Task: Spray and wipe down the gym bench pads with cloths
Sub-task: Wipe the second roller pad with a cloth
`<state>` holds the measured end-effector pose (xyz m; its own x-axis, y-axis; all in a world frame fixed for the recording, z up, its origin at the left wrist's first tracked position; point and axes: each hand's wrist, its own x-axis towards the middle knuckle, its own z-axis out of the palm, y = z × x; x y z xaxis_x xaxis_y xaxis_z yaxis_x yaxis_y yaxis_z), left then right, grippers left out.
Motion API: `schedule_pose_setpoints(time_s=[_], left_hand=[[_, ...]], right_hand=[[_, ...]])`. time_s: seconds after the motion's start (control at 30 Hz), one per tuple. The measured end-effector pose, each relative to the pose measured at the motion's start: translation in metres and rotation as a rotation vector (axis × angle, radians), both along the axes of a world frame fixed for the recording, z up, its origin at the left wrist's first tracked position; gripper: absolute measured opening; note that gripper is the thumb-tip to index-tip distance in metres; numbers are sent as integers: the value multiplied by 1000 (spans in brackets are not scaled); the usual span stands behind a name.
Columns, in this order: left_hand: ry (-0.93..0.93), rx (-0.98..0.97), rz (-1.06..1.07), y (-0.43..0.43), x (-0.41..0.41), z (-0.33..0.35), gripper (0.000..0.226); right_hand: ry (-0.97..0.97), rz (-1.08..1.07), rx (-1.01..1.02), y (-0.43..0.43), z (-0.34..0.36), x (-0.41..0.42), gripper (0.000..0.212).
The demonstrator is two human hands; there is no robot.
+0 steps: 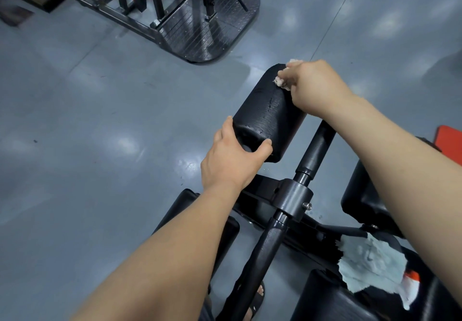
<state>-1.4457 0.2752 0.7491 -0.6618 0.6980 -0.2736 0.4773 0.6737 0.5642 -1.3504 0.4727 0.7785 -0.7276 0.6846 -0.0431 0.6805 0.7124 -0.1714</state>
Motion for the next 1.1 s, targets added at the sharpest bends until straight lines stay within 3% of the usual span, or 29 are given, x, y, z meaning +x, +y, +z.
schedule_pose_setpoints(time_s=[0.13,0.33,0.53,0.6,0.73,0.9,1.1], left_hand=[[2,-17,0,2,1,0,95],[1,-17,6,3,1,-1,90],[2,-17,6,2,1,-1,92],[2,-14,6,2,1,-1,92],[8,-19,10,2,0,-2,91],[-2,-16,0,2,1,2,85],[-1,-3,0,1,0,3,87]], right_hand=[[36,-13,-62,-19,10,7,35],[25,185,-131,-53,15,7,36],[86,-176,-95,-1,8,-8,44],[67,-208,-92,6,7,-12,45],[39,-11,-41,-25,8,-14,33],[66,242,-148,-57,12,0,44],[55,-82,-96,1,12,-7,43]])
